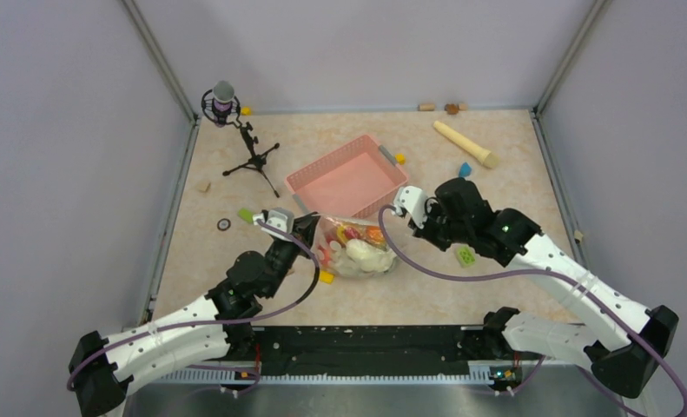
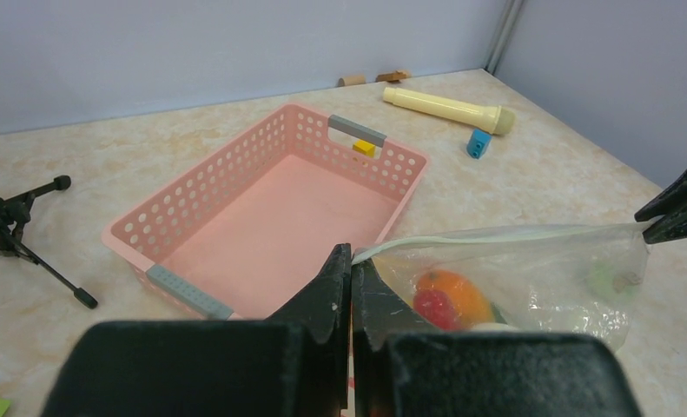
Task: Place the food in the zip-top bag and seal the zipper
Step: Zip the zipper food storage bag at the center of the board.
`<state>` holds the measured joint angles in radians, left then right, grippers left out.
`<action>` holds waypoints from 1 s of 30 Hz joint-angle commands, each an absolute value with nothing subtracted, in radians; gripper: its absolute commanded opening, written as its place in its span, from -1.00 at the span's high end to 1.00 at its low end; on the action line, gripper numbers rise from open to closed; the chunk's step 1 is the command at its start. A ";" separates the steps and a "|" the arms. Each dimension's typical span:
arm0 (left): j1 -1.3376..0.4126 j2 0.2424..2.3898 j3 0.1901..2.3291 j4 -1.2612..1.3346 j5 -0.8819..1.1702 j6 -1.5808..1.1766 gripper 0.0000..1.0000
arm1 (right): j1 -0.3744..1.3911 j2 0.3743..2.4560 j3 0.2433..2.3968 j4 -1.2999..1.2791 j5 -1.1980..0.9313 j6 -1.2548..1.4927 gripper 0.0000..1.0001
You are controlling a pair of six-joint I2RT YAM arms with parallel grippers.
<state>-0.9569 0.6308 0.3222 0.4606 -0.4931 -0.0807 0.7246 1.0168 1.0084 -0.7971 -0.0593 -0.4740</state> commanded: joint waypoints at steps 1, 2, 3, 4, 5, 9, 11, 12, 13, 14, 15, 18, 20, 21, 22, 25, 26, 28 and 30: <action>-0.920 0.607 0.313 0.577 -0.640 -0.053 1.00 | 0.712 1.044 1.017 -1.051 0.178 -0.416 1.00; -0.919 0.607 0.313 0.577 -0.626 -0.054 1.00 | 0.712 1.049 1.020 -1.060 0.189 -0.408 1.00; -0.919 0.607 0.313 0.574 -0.605 -0.053 1.00 | 0.712 1.049 1.021 -1.064 0.202 -0.403 1.00; -0.919 0.606 0.314 0.568 -0.575 -0.052 1.00 | 0.713 1.047 1.024 -1.061 0.213 -0.400 1.00; -0.919 0.607 0.313 0.565 -0.547 -0.059 1.00 | 0.712 1.041 1.025 -1.052 0.225 -0.397 1.00; -0.919 0.617 0.312 0.572 -0.409 -0.091 1.00 | 0.712 1.002 1.036 -0.987 0.282 -0.379 1.00; -0.919 0.630 0.319 0.573 -0.344 -0.098 1.00 | 0.712 0.977 1.037 -0.956 0.299 -0.375 1.00; -0.919 0.643 0.326 0.569 -0.326 -0.101 1.00 | 0.712 0.964 1.037 -0.941 0.305 -0.372 1.00; -0.919 0.655 0.332 0.564 -0.320 -0.106 1.00 | 0.712 0.951 1.037 -0.925 0.310 -0.368 1.00; -0.919 0.669 0.340 0.558 -0.319 -0.107 1.00 | 0.712 0.936 1.035 -0.905 0.323 -0.358 1.00; -0.918 0.681 0.350 0.548 -0.321 -0.108 1.00 | 0.712 0.920 1.031 -0.879 0.339 -0.345 1.00; -0.919 0.709 0.370 0.521 -0.301 -0.106 0.96 | 0.711 0.868 1.008 -0.800 0.385 -0.298 1.00; -0.919 0.719 0.376 0.517 -0.282 -0.101 0.67 | 0.711 0.831 0.984 -0.749 0.404 -0.275 1.00; -0.919 0.721 0.378 0.514 -0.276 -0.100 0.47 | 0.712 0.815 0.972 -0.728 0.409 -0.263 1.00; -0.919 0.719 0.380 0.512 -0.269 -0.099 0.25 | 0.711 0.799 0.963 -0.709 0.402 -0.253 0.97; -0.919 0.702 0.385 0.501 -0.279 -0.108 -0.33 | 0.712 0.774 0.949 -0.696 0.360 -0.216 0.60; -0.919 0.694 0.386 0.498 -0.288 -0.113 -0.45 | 0.711 0.772 0.948 -0.695 0.358 -0.199 0.43; -0.919 0.676 0.388 0.490 -0.304 -0.125 -0.61 | 0.711 0.774 0.950 -0.690 0.352 -0.171 -0.10; -0.919 0.656 0.396 0.475 -0.322 -0.138 -0.69 | 0.712 0.777 0.953 -0.685 0.331 -0.146 -0.89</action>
